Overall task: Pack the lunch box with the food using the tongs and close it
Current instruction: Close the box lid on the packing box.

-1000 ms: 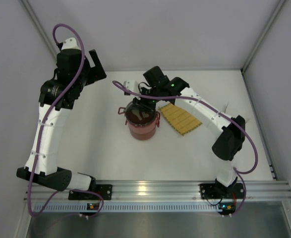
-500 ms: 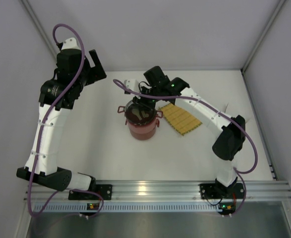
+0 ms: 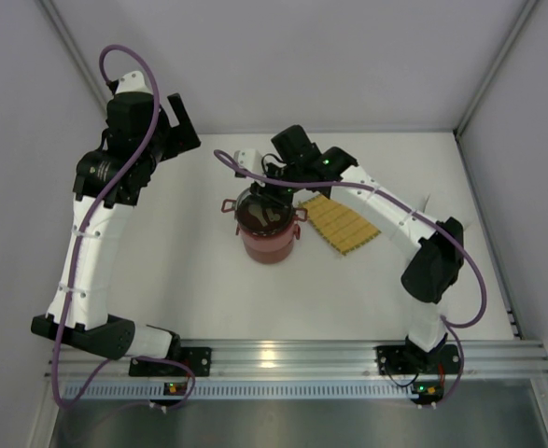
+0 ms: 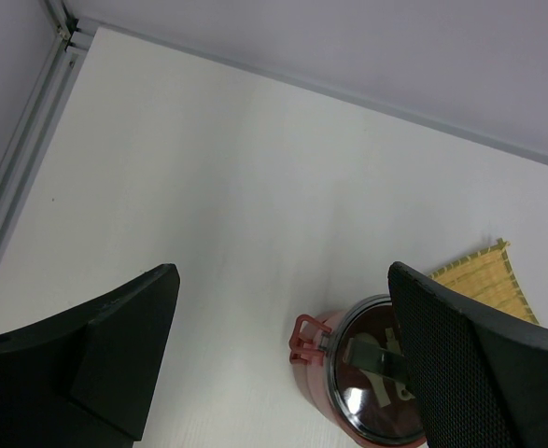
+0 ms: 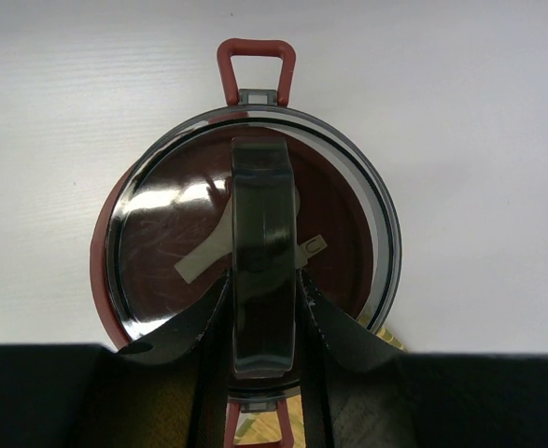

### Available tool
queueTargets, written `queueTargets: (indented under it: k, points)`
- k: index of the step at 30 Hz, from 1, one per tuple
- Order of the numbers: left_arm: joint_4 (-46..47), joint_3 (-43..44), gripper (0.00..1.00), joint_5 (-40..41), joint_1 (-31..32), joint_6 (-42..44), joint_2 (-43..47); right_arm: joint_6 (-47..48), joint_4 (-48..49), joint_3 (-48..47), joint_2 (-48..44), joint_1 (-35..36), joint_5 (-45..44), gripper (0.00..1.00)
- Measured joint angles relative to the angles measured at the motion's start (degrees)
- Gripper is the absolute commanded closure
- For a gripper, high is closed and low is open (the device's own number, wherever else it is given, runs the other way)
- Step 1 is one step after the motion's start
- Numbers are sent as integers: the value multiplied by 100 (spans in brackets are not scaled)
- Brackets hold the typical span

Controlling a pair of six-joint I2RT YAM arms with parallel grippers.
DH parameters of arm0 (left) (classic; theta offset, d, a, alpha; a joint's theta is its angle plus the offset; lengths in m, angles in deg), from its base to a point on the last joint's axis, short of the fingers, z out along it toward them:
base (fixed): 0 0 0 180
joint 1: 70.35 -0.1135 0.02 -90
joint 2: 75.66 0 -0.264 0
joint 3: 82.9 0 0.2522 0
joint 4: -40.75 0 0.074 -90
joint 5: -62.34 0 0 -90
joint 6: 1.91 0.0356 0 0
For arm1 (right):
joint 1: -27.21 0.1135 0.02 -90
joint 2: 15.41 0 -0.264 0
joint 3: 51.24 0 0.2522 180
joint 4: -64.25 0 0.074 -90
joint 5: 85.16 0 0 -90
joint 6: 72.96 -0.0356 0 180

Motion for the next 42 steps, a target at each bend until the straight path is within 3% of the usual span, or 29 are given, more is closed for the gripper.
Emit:
queueTargets:
  k: [42]
  points:
    - [0, 0, 1, -50, 0, 0, 0, 11, -205, 0, -70, 0, -7, 93]
